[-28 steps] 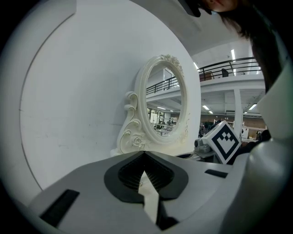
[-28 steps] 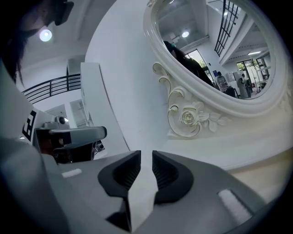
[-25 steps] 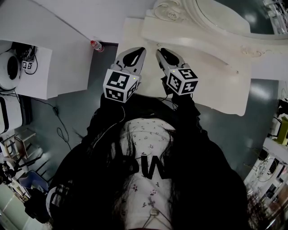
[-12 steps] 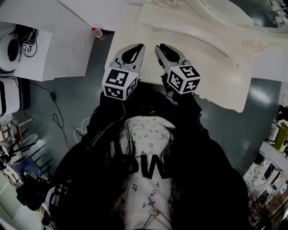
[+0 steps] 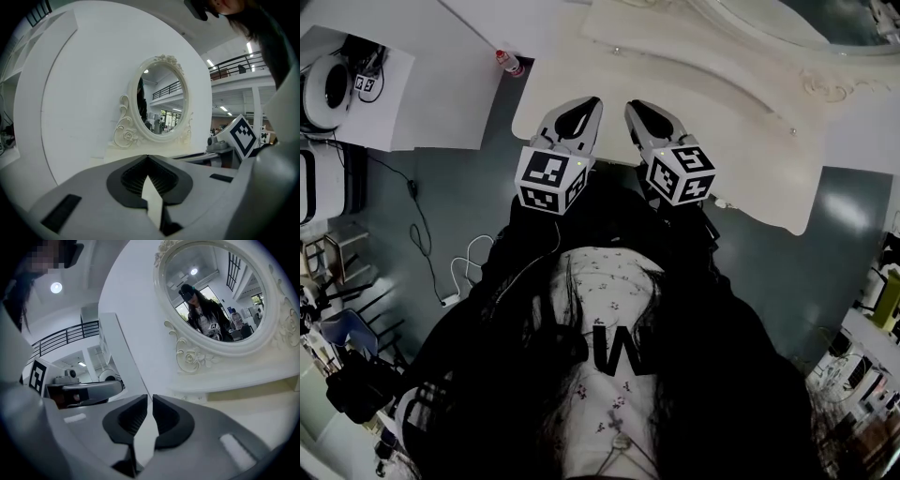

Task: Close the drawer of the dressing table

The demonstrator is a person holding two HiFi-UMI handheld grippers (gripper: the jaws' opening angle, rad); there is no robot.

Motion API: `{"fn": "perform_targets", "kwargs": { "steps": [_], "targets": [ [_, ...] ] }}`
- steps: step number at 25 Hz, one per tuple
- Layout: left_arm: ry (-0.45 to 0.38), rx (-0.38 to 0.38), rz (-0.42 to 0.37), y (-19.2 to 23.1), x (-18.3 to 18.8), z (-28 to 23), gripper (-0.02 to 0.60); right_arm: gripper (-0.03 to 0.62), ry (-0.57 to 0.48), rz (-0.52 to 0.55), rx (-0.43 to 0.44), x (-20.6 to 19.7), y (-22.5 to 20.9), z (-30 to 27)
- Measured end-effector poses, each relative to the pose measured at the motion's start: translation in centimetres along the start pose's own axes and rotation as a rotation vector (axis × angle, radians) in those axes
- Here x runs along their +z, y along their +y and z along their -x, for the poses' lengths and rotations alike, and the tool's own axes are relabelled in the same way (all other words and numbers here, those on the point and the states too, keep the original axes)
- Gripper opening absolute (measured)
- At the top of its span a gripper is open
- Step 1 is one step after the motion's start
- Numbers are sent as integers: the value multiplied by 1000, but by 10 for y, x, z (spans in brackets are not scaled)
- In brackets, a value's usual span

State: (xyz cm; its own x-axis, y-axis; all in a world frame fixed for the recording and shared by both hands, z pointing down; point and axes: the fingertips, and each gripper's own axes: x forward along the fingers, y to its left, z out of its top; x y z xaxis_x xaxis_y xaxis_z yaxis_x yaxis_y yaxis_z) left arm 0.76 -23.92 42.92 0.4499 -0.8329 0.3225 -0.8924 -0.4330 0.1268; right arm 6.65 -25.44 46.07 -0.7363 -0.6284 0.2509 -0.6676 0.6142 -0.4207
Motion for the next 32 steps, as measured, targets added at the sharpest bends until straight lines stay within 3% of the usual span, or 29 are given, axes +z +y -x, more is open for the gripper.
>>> {"fn": "perform_targets", "kwargs": {
  "steps": [7,16,18,25,32],
  "targets": [
    [20,8,-28,3,3,8,0,43,-15,-28,10,-2,8,-3],
    [31,-58,-55,7,-5,30,0,40,-28,-48,-36,-14,26,-6],
    [32,-79,-66,12,-8,41,0,9,-30,-48,-49,-20,37,-10],
    [2,-132,-79,23,-15,97,0,9,-29,-7,-73,-36,96,-8],
    [14,-195,-123,36,-45,165,0,9,-41,-8,-119,-77,162,-4]
  ]
}}
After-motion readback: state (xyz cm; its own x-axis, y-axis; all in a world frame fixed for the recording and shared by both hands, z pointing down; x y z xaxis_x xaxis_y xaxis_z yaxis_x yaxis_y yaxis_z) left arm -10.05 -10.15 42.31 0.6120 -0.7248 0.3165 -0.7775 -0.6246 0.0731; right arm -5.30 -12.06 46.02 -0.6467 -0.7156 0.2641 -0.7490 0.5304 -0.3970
